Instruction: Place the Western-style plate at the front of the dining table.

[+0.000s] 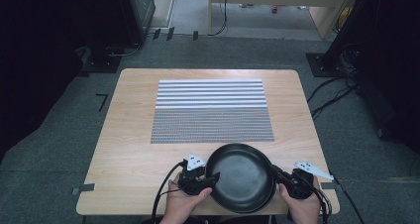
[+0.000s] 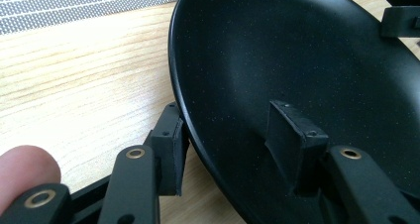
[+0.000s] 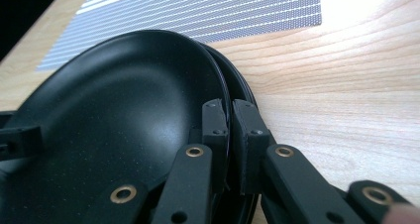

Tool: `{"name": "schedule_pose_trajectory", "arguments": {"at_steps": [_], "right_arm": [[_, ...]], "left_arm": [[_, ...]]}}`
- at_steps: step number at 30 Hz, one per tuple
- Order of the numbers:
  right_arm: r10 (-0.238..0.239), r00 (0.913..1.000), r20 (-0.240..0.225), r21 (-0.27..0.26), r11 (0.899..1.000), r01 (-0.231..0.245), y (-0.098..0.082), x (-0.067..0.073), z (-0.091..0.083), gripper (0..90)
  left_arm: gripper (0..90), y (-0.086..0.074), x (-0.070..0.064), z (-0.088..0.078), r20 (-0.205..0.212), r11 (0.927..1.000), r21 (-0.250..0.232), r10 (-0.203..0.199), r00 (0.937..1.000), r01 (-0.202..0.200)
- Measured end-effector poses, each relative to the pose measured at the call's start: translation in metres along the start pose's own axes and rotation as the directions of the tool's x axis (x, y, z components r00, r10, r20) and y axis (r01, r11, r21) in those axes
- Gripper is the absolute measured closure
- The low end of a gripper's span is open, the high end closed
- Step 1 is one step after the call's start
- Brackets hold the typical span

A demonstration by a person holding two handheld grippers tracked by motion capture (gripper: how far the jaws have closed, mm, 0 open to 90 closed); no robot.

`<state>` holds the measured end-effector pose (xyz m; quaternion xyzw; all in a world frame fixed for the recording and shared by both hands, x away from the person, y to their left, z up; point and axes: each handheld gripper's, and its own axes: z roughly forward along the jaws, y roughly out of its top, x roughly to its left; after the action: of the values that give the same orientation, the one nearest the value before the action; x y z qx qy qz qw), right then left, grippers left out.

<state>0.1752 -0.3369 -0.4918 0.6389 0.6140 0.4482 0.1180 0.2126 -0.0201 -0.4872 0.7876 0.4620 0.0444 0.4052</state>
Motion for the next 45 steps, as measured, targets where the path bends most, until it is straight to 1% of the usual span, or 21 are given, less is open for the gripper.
{"name": "schedule_pose_trajectory", "arguments": {"at_steps": [3, 8, 14, 21, 25, 26, 28, 30, 32, 35, 36, 38, 45], "right_arm": [[0.009, 0.9998, -0.015, -0.001, 1.000, -0.009, 0.000, -0.002, 0.002, 84.9], [0.002, 0.9999, -0.015, -0.006, 1.000, -0.002, 0.000, -0.001, 0.005, 84.4], [0.004, 0.9994, -0.034, -0.008, 1.000, -0.004, 0.000, -0.002, 0.008, 84.2], [-0.008, 0.9994, -0.034, -0.013, 1.000, 0.008, -0.001, 0.001, 0.010, 83.9], [-0.023, 0.9989, -0.040, -0.013, 1.000, 0.022, -0.003, 0.004, 0.011, 83.5], [-0.032, 0.9985, -0.043, -0.012, 0.999, 0.032, -0.004, 0.006, 0.011, 83.4], [-0.043, 0.9979, -0.049, -0.010, 0.999, 0.042, -0.005, 0.007, 0.012, 83.4], [-0.050, 0.9972, -0.056, -0.009, 0.999, 0.050, -0.005, 0.009, 0.012, 83.3], [-0.054, 0.9967, -0.060, -0.007, 0.999, 0.053, -0.006, 0.009, 0.013, 83.3], [-0.054, 0.9970, -0.055, -0.009, 0.999, 0.054, -0.007, 0.010, 0.014, 83.2], [-0.051, 0.9972, -0.054, -0.009, 0.999, 0.051, -0.007, 0.010, 0.013, 83.2], [-0.047, 0.9974, -0.054, -0.018, 0.999, 0.047, -0.008, 0.010, 0.014, 83.1], [-0.039, 0.9975, -0.058, -0.018, 0.999, 0.038, -0.008, 0.010, 0.014, 83.0]], "left_arm": [[51.5, 0.000, 0.001, 0.000, 0.003, 1.0000, 0.001, -0.004, 1.0000, 0.004], [51.7, 0.001, 0.002, -0.001, 0.011, 0.9999, 0.005, -0.012, 0.9999, 0.012], [53.0, 0.002, 0.007, -0.004, 0.029, 0.9994, 0.000, -0.035, 0.9990, 0.035], [54.7, 0.001, 0.008, -0.008, 0.022, 0.9992, -0.005, -0.040, 0.9989, 0.040], [58.8, 0.002, 0.012, -0.014, 0.007, 0.9983, -0.021, -0.053, 0.9985, 0.054], [61.8, 0.002, 0.014, -0.016, 0.011, 0.9980, -0.026, -0.058, 0.9983, 0.058], [65.2, 0.001, 0.018, -0.020, 0.033, 0.9967, -0.039, -0.071, 0.9970, 0.072], [67.8, 0.001, 0.021, -0.024, 0.049, 0.9964, -0.045, -0.070, 0.9964, 0.072], [68.5, 0.001, 0.023, -0.026, 0.046, 0.9960, -0.055, -0.069, 0.9966, 0.071], [72.2, 0.002, 0.027, -0.029, 0.045, 0.9942, -0.069, -0.080, 0.9958, 0.083], [73.5, 0.002, 0.028, -0.030, 0.047, 0.9941, -0.073, -0.077, 0.9959, 0.080], [73.9, 0.002, 0.028, -0.030, 0.046, 0.9943, -0.075, -0.073, 0.9963, 0.076], [73.7, 0.001, 0.028, -0.030, 0.043, 0.9937, -0.082, -0.073, 0.9964, 0.077]]}}
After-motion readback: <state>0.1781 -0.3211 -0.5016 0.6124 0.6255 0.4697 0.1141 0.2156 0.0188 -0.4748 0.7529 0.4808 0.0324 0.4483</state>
